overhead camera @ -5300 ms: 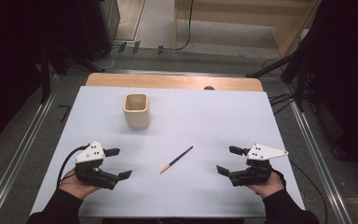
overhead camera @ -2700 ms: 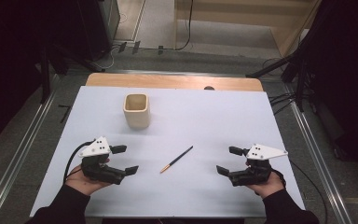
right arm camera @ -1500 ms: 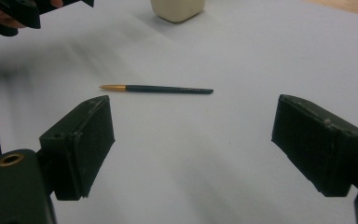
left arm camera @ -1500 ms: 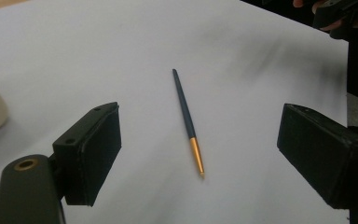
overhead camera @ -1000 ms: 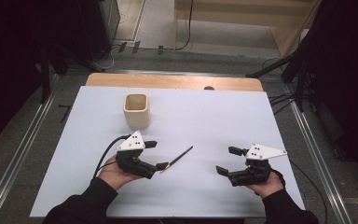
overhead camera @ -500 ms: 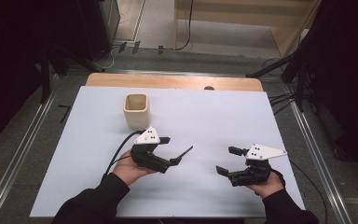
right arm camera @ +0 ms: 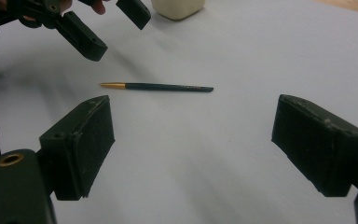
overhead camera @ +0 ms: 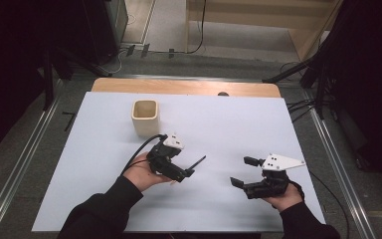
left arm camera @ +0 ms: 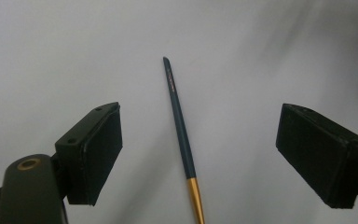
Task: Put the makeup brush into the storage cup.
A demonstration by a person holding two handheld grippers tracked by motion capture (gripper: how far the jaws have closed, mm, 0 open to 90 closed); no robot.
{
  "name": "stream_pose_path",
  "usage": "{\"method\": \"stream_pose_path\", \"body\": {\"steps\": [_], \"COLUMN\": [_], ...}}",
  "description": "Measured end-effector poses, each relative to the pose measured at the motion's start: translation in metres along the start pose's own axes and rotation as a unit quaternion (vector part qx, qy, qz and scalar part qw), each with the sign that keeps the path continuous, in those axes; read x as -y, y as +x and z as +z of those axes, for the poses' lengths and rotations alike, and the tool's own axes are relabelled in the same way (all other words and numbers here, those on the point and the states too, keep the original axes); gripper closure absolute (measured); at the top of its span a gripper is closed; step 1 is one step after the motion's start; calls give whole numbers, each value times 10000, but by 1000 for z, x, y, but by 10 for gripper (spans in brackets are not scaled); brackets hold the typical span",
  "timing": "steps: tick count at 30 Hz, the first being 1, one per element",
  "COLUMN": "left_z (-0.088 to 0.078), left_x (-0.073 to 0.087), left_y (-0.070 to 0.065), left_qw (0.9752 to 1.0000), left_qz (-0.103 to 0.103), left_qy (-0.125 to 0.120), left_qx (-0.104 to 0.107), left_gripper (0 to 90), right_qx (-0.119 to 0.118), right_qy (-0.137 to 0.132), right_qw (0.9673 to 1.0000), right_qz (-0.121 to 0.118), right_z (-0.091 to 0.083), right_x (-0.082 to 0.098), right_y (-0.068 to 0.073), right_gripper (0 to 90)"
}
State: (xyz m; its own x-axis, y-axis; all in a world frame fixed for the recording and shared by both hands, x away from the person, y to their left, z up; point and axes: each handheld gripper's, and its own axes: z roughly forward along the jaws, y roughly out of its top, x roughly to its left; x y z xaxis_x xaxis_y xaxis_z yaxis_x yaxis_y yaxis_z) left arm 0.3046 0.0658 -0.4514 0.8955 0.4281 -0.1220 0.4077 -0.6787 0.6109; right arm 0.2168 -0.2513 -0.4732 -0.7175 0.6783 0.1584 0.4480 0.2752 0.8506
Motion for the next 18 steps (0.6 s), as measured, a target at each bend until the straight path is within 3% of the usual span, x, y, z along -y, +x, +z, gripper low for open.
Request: {"method": "stream_pose_path", "body": {"steps": [11,16,18], "left_z": [0,1,1], "left_x": [-11,-17,-20], "left_y": [-2,-4,-4], "left_qw": [9977,9953,9936], "left_qz": [-117,-89,-209], "left_qy": [657,951,1100], "left_qx": [-81,-140,-126], "left_gripper": [155,179,212], "right_qx": [34,36,43], "right_qy": [67,105,114], "right_qw": [10000,9999,9999], "right_qz": [-5,21,6], "right_z": [1,2,2], "right_x": [1,1,1], "right_y": [-1,-1,-1], "right_gripper": [134,134,134]}}
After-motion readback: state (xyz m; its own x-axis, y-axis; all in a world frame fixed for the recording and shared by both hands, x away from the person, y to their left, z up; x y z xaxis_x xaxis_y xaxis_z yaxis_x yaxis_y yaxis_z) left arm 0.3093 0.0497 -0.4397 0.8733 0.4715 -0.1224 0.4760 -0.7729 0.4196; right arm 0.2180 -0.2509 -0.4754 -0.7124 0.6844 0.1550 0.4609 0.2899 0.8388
